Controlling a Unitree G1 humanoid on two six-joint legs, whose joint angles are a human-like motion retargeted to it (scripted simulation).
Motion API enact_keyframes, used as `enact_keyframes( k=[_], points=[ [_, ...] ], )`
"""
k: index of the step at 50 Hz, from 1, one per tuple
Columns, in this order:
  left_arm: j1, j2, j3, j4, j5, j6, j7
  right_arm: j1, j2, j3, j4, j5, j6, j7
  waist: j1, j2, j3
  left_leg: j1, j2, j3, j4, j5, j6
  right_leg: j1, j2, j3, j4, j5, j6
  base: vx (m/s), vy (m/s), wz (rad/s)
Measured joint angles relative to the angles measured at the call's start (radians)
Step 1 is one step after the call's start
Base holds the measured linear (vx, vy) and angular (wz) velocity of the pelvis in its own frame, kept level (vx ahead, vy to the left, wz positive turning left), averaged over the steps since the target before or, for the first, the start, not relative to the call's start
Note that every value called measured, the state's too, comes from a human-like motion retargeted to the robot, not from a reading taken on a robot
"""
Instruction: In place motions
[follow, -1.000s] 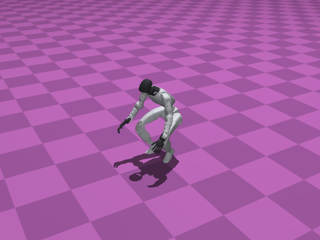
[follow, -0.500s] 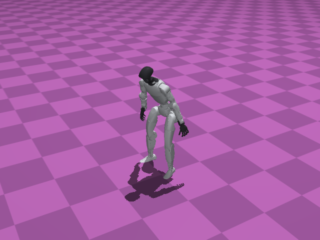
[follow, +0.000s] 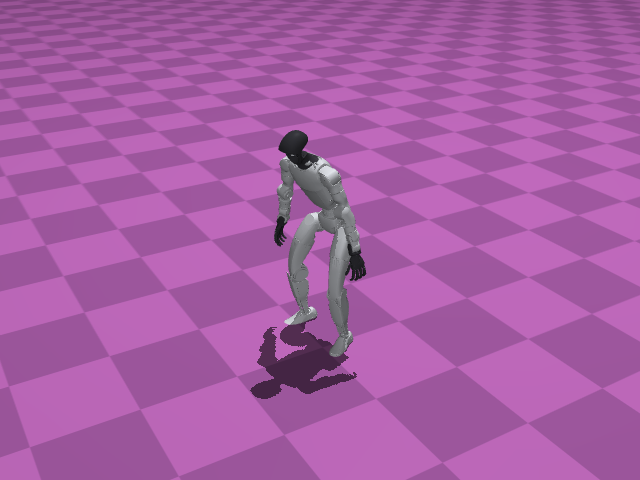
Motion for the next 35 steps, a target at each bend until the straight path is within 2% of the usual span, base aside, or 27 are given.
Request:
enact_keyframes(
  k=[2,5,13,15,18,20,22,26,28,33,35],
  points=[
    [-0.124,0.043,-0.022,-0.07,0.0,-0.005,-0.049,-0.099,-0.03,0.02,-0.082,0.013,-0.01,0.022,0.012,0.007,0.002,-0.136,0.025,-0.009,0.136,-0.035,0.02,-0.127,-0.003,-0.009,0.118,-0.009,-0.029,-0.42,-0.06,0.04],
    [-0.318,0.086,-0.011,-0.161,0.02,-0.017,-0.12,-0.234,-0.056,0.015,-0.205,0.018,-0.017,0.058,0.042,-0.022,0.003,-0.327,0.047,0.001,0.332,-0.082,0.062,-0.333,-0.009,0.016,0.317,-0.033,-0.087,-0.34,-0.15,0.08],
    [-0.738,0.15,-0.064,-0.293,-0.107,-0.042,-0.196,-0.601,-0.163,0.109,-0.398,0.132,-0.035,0.085,0.017,-0.069,0.049,-0.745,0.025,0.004,0.858,-0.137,0.193,-0.786,-0.064,0.076,0.854,-0.113,-0.267,-0.2,-0.04,0.41],
    [-0.808,0.165,-0.07,-0.315,-0.117,-0.05,-0.201,-0.674,-0.196,0.151,-0.43,0.15,-0.04,0.078,0.0,-0.073,0.074,-0.805,0.025,0.041,0.969,-0.157,0.243,-0.87,-0.082,0.127,0.973,-0.147,-0.272,0.02,0.18,0.46],
    [-0.875,0.222,-0.08,-0.326,-0.121,-0.067,-0.192,-0.775,-0.219,0.211,-0.439,0.152,-0.06,0.058,0.006,-0.079,0.135,-0.836,0.083,0.025,1.132,-0.222,0.249,-0.921,-0.035,0.181,1.13,-0.21,-0.272,0.18,0.09,-0.46],
    [-0.906,0.259,-0.07,-0.32,-0.107,-0.074,-0.181,-0.836,-0.231,0.253,-0.426,0.154,-0.06,0.035,0.028,-0.074,0.194,-0.838,0.141,-0.012,1.229,-0.266,0.249,-0.923,0.022,0.188,1.21,-0.233,-0.272,0.22,0.06,-1.08],
    [-0.903,0.263,-0.056,-0.309,-0.092,-0.079,-0.168,-0.85,-0.233,0.262,-0.42,0.151,-0.052,0.012,0.035,-0.071,0.224,-0.841,0.167,-0.043,1.291,-0.289,0.249,-0.925,0.048,0.19,1.259,-0.241,-0.272,0.19,0.04,-0.61],
    [-0.851,0.244,-0.018,-0.306,-0.076,-0.108,-0.15,-0.806,-0.21,0.226,-0.435,0.161,-0.09,-0.014,0.049,-0.073,0.215,-0.833,0.189,-0.054,1.285,-0.315,0.249,-0.925,0.077,0.195,1.255,-0.252,-0.272,0.07,0.01,-0.37],
    [-0.813,0.244,-0.003,-0.305,-0.066,-0.122,-0.152,-0.768,-0.206,0.21,-0.426,0.15,-0.125,-0.013,0.055,-0.08,0.171,-0.827,0.194,-0.034,1.217,-0.316,0.249,-0.923,0.087,0.197,1.195,-0.259,-0.272,-0.02,-0.01,-0.38],
    [-0.628,0.24,0.004,-0.315,-0.006,-0.035,-0.23,-0.581,-0.19,0.144,-0.378,0.007,-0.086,0.028,0.043,-0.053,0.054,-0.756,0.173,0.009,0.945,-0.232,0.247,-0.805,0.057,0.134,0.928,-0.222,-0.272,-0.14,-0.05,-0.03],
    [-0.515,0.241,-0.018,-0.318,0.026,-0.013,-0.24,-0.469,-0.158,0.088,-0.351,-0.074,-0.066,0.016,0.056,-0.025,0.035,-0.685,0.181,-0.04,0.82,-0.184,0.187,-0.684,0.08,0.069,0.776,-0.18,-0.272,0.01,-0.17,-0.26]
  ],
)
